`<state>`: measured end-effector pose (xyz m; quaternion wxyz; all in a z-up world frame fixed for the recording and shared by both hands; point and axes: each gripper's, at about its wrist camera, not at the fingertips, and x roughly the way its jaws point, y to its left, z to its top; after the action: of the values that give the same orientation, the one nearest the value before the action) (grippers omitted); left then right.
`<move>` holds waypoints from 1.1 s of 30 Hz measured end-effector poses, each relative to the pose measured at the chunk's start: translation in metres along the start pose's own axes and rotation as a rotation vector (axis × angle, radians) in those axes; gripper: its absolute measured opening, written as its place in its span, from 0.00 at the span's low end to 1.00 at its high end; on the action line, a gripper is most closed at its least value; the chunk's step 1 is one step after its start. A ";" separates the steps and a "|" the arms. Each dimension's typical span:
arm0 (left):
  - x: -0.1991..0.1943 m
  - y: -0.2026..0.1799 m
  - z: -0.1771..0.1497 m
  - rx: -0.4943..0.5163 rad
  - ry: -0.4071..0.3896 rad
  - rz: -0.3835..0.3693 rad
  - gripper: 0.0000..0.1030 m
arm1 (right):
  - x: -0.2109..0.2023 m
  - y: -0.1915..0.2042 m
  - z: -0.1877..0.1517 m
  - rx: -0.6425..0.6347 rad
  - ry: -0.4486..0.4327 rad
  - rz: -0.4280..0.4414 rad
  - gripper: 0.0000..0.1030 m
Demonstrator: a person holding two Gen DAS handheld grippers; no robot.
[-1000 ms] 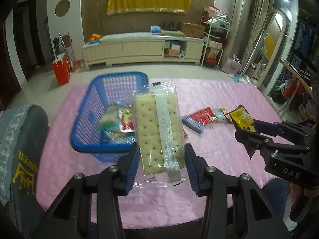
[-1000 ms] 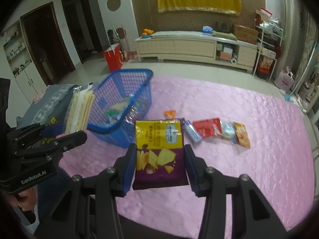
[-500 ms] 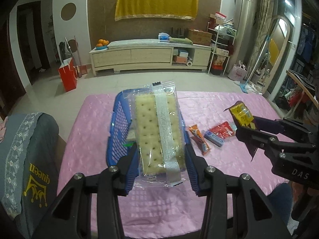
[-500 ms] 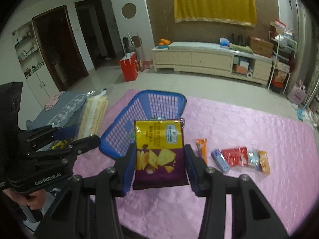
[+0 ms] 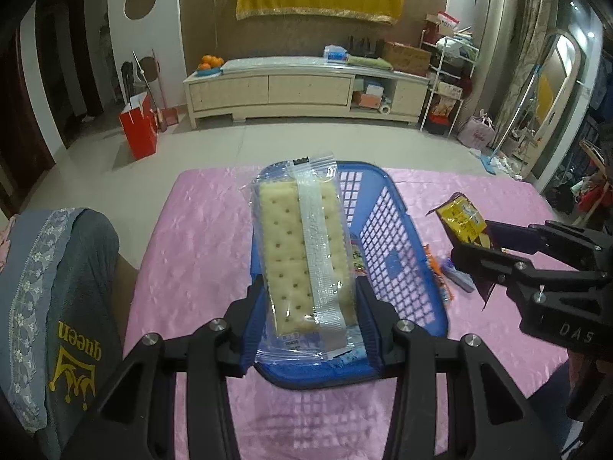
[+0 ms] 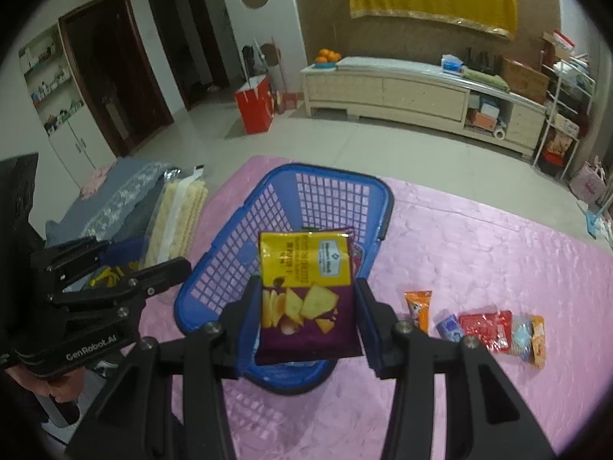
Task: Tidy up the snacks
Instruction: 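Carry the cracker pack and chip bag over the blue basket with both tools, then lower both snacks into the basket and open both tools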
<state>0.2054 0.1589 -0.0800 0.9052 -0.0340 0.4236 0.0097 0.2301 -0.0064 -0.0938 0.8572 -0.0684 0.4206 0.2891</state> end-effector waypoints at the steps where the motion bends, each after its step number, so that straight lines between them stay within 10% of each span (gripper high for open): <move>1: 0.006 0.002 0.000 0.001 0.009 -0.001 0.40 | 0.007 0.001 0.001 -0.012 0.011 0.004 0.50; 15: 0.057 0.011 0.007 0.053 0.056 0.000 0.42 | 0.059 -0.002 0.010 -0.028 0.102 0.038 0.50; 23: 0.052 0.020 0.010 0.031 0.020 -0.018 0.76 | 0.059 -0.001 0.013 -0.029 0.092 0.004 0.50; 33: 0.039 0.033 -0.001 0.001 0.038 0.004 0.76 | 0.057 0.005 0.014 -0.060 0.116 -0.023 0.83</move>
<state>0.2281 0.1916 -0.1124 0.8969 -0.0329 0.4409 0.0107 0.2644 0.0278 -0.1275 0.8323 -0.1153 0.4599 0.2872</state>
